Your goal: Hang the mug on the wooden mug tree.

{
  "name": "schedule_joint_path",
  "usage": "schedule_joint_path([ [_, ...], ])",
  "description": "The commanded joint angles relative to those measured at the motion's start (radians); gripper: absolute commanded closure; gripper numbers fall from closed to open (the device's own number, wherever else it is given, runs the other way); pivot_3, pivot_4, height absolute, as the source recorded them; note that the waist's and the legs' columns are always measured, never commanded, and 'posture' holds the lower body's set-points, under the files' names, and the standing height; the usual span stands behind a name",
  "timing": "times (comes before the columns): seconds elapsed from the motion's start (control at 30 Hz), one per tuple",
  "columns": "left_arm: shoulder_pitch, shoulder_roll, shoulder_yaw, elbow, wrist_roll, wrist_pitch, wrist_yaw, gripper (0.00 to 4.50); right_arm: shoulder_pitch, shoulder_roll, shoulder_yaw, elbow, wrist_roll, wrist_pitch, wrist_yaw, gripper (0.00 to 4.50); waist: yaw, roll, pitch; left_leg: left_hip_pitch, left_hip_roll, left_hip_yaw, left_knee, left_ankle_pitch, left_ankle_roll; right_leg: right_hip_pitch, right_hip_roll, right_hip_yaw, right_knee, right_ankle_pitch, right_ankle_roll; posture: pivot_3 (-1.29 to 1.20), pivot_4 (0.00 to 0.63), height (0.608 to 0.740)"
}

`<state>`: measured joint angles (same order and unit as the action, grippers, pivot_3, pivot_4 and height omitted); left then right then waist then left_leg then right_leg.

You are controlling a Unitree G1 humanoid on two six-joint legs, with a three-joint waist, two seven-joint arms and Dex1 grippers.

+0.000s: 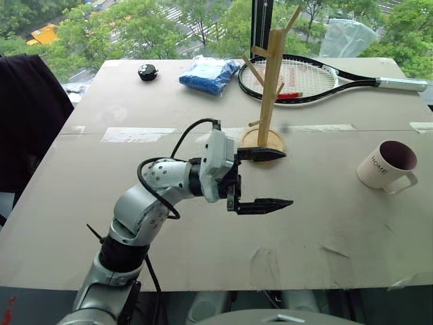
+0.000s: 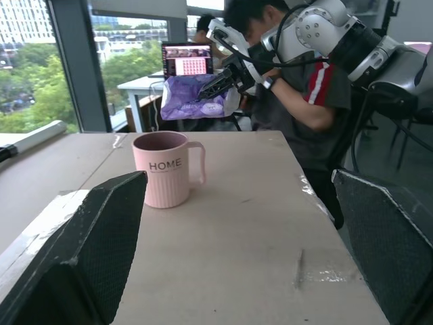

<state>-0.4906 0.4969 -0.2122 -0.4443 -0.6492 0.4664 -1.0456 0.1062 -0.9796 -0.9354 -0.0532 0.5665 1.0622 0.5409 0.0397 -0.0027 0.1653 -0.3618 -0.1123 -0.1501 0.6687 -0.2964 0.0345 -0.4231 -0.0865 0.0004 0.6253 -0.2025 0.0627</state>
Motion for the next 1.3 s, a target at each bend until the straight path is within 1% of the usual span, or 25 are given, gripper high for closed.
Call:
schedule_joint_path([
  [0.03, -0.035, 0.005, -0.04, 0.019, 0.023, -0.02, -0.068, 0.0, 0.042, 0.035, -0.029, -0.032, -0.01, -0.023, 0.016, 4.15, -0.006, 0.001, -0.001, 0.001, 0.0, 0.004, 0.0, 0.0, 0.001, 0.0, 0.0, 0.002, 0.001, 0.0, 0.0, 0.0, 0.15, 0.74],
  [0.07, -0.043, 0.005, -0.049, 0.026, 0.026, -0.017, -0.078, 0.0, 0.054, 0.047, -0.03, -0.037, -0.015, -0.032, 0.015, 3.93, -0.01, 0.002, -0.001, 0.001, 0.0, 0.004, 0.0, 0.0, 0.001, 0.0, 0.0, 0.002, 0.001, 0.0, 0.0, 0.0, 0.15, 0.74],
  [0.13, -0.053, 0.005, -0.059, 0.036, 0.033, -0.017, -0.098, 0.0, 0.073, 0.059, -0.043, -0.046, -0.021, -0.04, 0.014, 3.3, -0.02, 0.002, -0.001, 0.002, 0.0, 0.006, 0.0, -0.001, 0.002, 0.0, 0.001, 0.005, 0.001, 0.001, 0.002, 0.0, 0.15, 0.74],
  [0.17, -0.056, 0.002, -0.061, 0.042, 0.037, -0.02, -0.104, 0.0, 0.077, 0.065, -0.059, -0.048, -0.02, -0.042, 0.01, 2.81, -0.023, 0.002, -0.001, 0.002, 0.0, 0.007, 0.0, -0.001, 0.003, 0.0, 0.001, 0.006, 0.001, 0.001, 0.003, 0.0, 0.15, 0.74],
  [0.27, -0.063, -0.001, -0.064, 0.053, 0.043, -0.022, -0.12, 0.0, 0.092, 0.066, -0.092, -0.056, -0.052, -0.09, -0.009, 1.53, -0.026, 0.002, 0.0, 0.003, 0.0, 0.007, 0.001, -0.002, 0.003, 0.0, 0.001, 0.007, 0.001, 0.002, 0.004, 0.0, 0.15, 0.74],
  [0.3, -0.064, -0.001, -0.063, 0.055, 0.044, -0.022, -0.124, 0.0, 0.088, 0.066, -0.104, -0.057, -0.055, -0.107, -0.012, 0.97, -0.025, 0.002, 0.0, 0.003, 0.0, 0.008, 0.001, -0.002, 0.003, 0.0, 0.001, 0.008, 0.001, 0.002, 0.004, 0.0, 0.15, 0.74],
  [0.37, -0.064, -0.001, -0.059, 0.059, 0.044, -0.022, -0.13, 0.0, 0.076, 0.067, -0.122, -0.067, -0.047, -0.111, -0.013, 0.08, -0.025, 0.002, 0.0, 0.003, 0.0, 0.007, 0.001, -0.002, 0.003, 0.0, 0.002, 0.009, 0.001, 0.002, 0.004, 0.0, 0.15, 0.74],
  [0.43, -0.067, -0.002, -0.057, 0.066, 0.045, -0.022, -0.137, 0.0, 0.076, 0.059, -0.13, -0.128, -0.02, -0.098, 0.014, 0.08, -0.025, 0.002, 0.0, 0.002, 0.0, 0.007, 0.001, -0.002, 0.003, 0.0, 0.002, 0.01, 0.0, 0.002, 0.004, 0.0, 0.15, 0.74],
  [0.53, -0.073, -0.008, -0.059, 0.073, 0.046, -0.017, -0.14, 0.0, 0.037, 0.07, -0.125, -0.314, 0.114, 0.041, 0.016, 0.08, -0.027, 0.002, 0.0, 0.003, 0.001, 0.007, 0.0, -0.002, 0.003, 0.0, 0.002, 0.011, 0.0, 0.002, 0.004, 0.0, 0.15, 0.74],
  [0.63, -0.075, -0.016, -0.06, 0.072, 0.047, -0.01, -0.136, 0.0, 0.021, 0.122, -0.082, -0.465, 0.23, 0.155, -0.012, 0.08, -0.024, 0.001, 0.0, 0.002, 0.003, 0.007, 0.001, -0.002, 0.003, 0.0, 0.003, 0.011, 0.0, 0.002, 0.004, 0.0, 0.15, 0.74],
  [0.7, -0.075, -0.023, -0.057, 0.069, 0.045, -0.002, -0.128, 0.0, 0.003, 0.195, -0.026, -0.544, 0.262, 0.201, -0.086, 0.08, -0.02, -0.003, 0.0, 0.002, 0.005, 0.006, 0.001, -0.002, 0.003, 0.0, 0.005, 0.009, 0.0, 0.002, 0.004, 0.0, 0.15, 0.74],
  [0.77, -0.074, -0.03, -0.059, 0.065, 0.046, 0.004, -0.117, 0.0, 0.007, 0.299, 0.06, -0.61, 0.235, 0.211, -0.184, 0.08, -0.013, -0.004, 0.0, 0.001, 0.005, 0.005, 0.002, -0.002, 0.003, 0.0, 0.006, 0.009, 0.0, 0.003, 0.004, 0.0, 0.15, 0.74],
  [0.8, -0.073, -0.033, -0.059, 0.063, 0.047, 0.006, -0.114, 0.0, 0.007, 0.332, 0.081, -0.626, 0.22, 0.212, -0.218, 0.08, -0.011, -0.004, 0.0, 0.001, 0.005, 0.005, 0.002, -0.002, 0.003, 0.0, 0.006, 0.009, -0.001, 0.003, 0.004, 0.0, 0.15, 0.74],
  [0.93, -0.078, -0.039, -0.056, 0.059, 0.048, 0.014, -0.099, 0.0, 0.032, 0.406, 0.174, -0.618, 0.121, 0.168, -0.315, 0.08, -0.002, -0.002, 0.0, -0.002, 0.004, 0.008, 0.001, -0.002, 0.003, -0.005, 0.005, 0.014, 0.0, 0.003, 0.004, 0.0, 0.15, 0.74],
  [1.1, -0.078, -0.039, -0.058, 0.056, 0.05, 0.014, -0.093, 0.0, 0.026, 0.444, 0.232, -0.563, 0.05, 0.074, -0.346, 0.08, -0.003, -0.002, 0.0, -0.001, 0.004, 0.009, 0.001, -0.002, 0.003, -0.007, 0.007, 0.015, 0.001, 0.003, 0.004, 0.0, 0.15, 0.74],
  [1.3, -0.068, -0.031, -0.055, 0.041, 0.049, 0.015, -0.084, 0.0, -0.006, 0.462, 0.299, -0.438, -0.058, -0.095, -0.363, 0.08, -0.006, -0.002, -0.001, 0.0, 0.005, 0.013, 0.001, -0.002, 0.003, -0.007, 0.009, 0.015, 0.001, 0.004, 0.003, 0.0, 0.15, 0.74],
])
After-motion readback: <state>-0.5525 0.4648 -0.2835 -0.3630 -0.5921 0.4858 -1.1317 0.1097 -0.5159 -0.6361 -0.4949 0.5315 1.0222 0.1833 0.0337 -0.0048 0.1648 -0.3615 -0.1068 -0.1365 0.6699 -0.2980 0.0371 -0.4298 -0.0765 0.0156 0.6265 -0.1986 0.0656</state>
